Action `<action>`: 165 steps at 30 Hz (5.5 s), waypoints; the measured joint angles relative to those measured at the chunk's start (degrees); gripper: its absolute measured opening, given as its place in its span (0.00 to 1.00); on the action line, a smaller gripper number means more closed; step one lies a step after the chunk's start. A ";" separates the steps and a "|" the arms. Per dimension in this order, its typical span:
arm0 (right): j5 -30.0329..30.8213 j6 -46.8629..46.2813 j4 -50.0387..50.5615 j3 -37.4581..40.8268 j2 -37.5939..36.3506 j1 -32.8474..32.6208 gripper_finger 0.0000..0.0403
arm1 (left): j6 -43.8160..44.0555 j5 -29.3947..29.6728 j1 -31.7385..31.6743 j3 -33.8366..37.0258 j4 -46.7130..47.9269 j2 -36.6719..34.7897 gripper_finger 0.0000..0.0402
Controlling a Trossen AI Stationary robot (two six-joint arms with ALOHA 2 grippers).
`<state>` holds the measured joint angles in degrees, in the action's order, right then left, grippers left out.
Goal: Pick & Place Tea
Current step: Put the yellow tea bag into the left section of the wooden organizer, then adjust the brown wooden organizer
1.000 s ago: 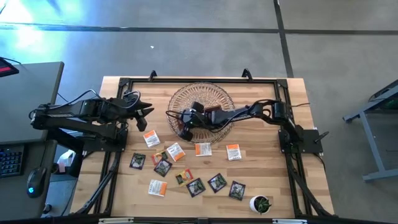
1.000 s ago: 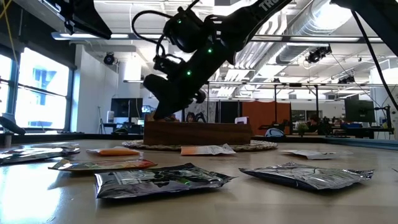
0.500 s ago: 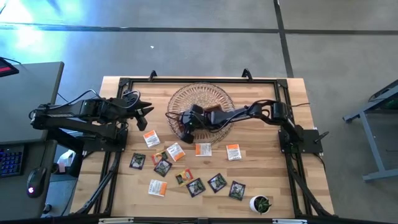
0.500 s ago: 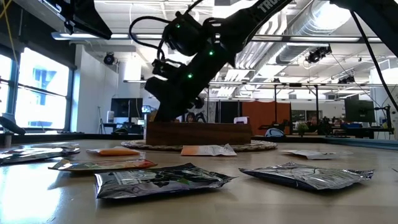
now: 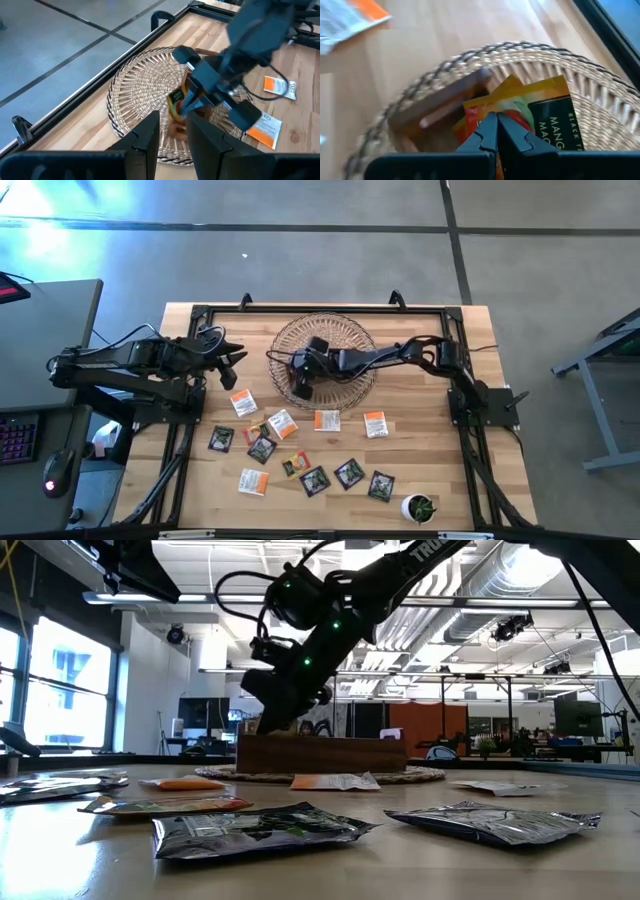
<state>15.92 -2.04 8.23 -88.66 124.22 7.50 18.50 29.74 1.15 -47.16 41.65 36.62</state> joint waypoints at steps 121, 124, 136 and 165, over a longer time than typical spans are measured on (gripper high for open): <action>-16.36 49.04 24.11 -12.31 -2.62 1.57 0.00 | -1.70 8.37 -0.02 0.00 0.96 0.00 0.23; -16.10 48.15 24.04 -12.31 -2.62 1.08 0.00 | -1.70 8.37 -0.02 0.00 0.96 0.00 0.23; -9.28 40.66 21.40 -12.31 -2.62 2.10 0.18 | -1.51 8.15 -0.02 0.00 0.94 -0.01 0.23; -8.51 30.46 4.23 3.38 -3.38 -2.40 0.01 | -1.35 6.49 -0.01 0.00 1.36 -0.02 0.23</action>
<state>7.41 28.42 12.46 -85.28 120.84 5.10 17.15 36.22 1.14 -47.16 43.00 36.60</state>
